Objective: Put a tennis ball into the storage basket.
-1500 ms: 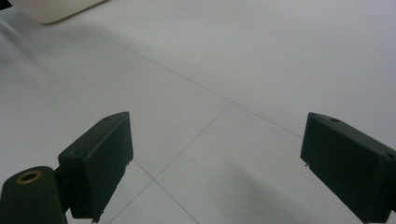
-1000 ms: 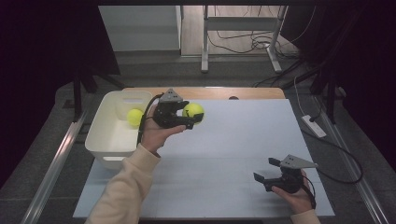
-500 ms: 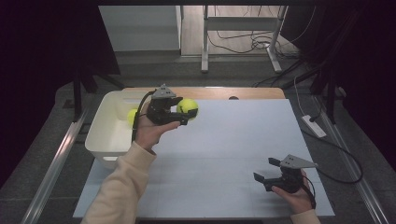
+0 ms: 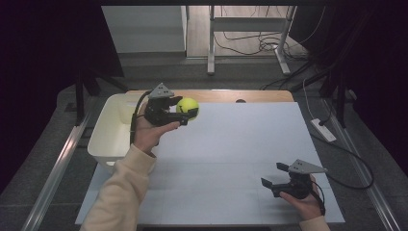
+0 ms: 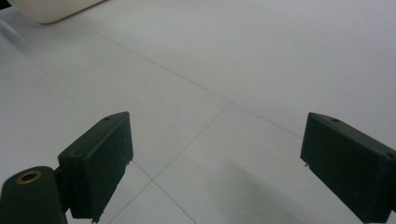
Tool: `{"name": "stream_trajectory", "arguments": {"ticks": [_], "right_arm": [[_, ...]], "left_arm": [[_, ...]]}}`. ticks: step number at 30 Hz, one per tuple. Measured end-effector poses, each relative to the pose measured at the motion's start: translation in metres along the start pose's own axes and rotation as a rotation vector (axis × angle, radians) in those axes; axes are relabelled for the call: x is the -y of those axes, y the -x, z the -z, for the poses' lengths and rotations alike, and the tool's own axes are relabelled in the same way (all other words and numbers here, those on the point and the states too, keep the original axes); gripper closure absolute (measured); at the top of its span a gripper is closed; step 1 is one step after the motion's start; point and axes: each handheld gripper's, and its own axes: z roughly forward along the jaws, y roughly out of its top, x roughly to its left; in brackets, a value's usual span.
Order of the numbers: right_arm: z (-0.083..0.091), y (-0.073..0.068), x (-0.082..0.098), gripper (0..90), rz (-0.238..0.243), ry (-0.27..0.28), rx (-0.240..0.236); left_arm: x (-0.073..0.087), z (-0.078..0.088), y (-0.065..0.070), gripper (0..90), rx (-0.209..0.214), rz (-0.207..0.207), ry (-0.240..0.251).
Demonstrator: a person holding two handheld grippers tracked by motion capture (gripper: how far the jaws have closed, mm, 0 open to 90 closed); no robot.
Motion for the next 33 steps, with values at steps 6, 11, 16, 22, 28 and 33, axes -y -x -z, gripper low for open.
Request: {"name": "stream_trajectory", "arguments": {"ticks": [6, 11, 16, 22, 28, 33], "right_arm": [[0.000, 0.000, 0.000, 9.1, -0.003, 0.003, -0.002], [0.000, 0.000, 0.000, 9.1, -0.004, 0.004, -0.002], [0.001, 0.000, 0.000, 9.1, -0.005, 0.005, -0.001], [0.001, 0.001, 0.000, 9.1, -0.004, 0.005, -0.001], [0.000, 0.000, 0.000, 9.1, -0.003, 0.003, 0.000], [0.001, 0.000, 0.000, 9.1, -0.003, 0.003, 0.000]], "left_arm": [[-0.001, 0.005, -0.005, 28.1, -0.013, 0.005, 0.005], [0.000, 0.009, -0.010, 28.0, -0.033, 0.015, 0.003], [0.001, 0.015, -0.015, 28.0, -0.045, 0.025, 0.010], [0.002, 0.020, -0.021, 28.1, -0.068, 0.029, 0.008], [0.005, 0.026, -0.027, 28.1, -0.097, 0.036, 0.009], [0.007, 0.032, -0.035, 28.0, -0.118, 0.051, 0.012]]}}
